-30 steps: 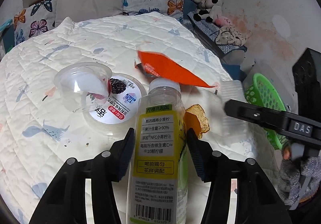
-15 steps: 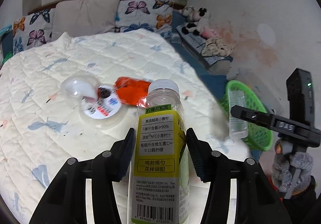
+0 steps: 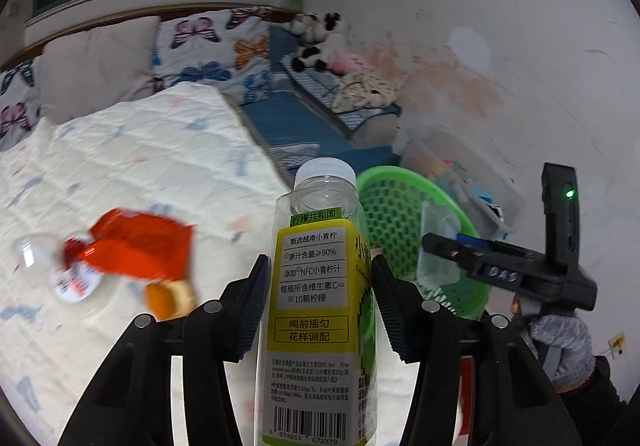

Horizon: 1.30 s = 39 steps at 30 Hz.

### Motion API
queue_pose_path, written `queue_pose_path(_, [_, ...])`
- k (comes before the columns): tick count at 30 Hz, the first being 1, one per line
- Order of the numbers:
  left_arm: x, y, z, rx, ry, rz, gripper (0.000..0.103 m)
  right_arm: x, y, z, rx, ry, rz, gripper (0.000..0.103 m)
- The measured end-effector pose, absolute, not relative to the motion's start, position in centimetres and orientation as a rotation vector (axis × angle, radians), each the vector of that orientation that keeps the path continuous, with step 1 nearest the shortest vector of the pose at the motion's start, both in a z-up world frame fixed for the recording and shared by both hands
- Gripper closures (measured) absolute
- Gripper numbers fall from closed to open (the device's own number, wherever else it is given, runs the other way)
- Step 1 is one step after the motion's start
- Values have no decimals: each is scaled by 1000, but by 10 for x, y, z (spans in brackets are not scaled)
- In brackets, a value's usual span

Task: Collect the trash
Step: 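Carry bottle and box over the green basket and open both tools, then move both tools back to the bed toward the cup and orange wrapper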

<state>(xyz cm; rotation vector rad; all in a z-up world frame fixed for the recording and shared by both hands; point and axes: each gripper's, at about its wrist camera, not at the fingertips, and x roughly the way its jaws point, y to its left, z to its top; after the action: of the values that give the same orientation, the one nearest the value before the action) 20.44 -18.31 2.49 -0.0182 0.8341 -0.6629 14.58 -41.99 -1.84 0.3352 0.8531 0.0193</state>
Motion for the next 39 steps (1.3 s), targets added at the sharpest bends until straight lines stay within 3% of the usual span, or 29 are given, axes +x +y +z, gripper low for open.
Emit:
queue_pose_path(6, [213,-233,23,10,848,-715,53,141,-453,-31,337,861,-62,45])
queue_pose_path(10, [217,-258,20,22,862,-742,53,138,-471,-37,368,862,-81,38])
queue_pose_path(24, [225,-322,3,56,916,-777,53,103,-496,-22,396,786,-118,36])
queue_pose_path(28, [226,-330,-4,44,930,-787,53,98,-496,-20,401,778,-118,36])
queue_pose_path(30, [227,-331,-3,26,923,-791,43,96,-495,-20,405,776,-116,36])
queue_pose_path(32, [226,-331,-1,18,915,-795,41,95,-493,-19,403,776,-112,36])
queue_pose_path(39, [220,-299,7,6,875,-749,41,95,-475,-11,370,763,-82,36])
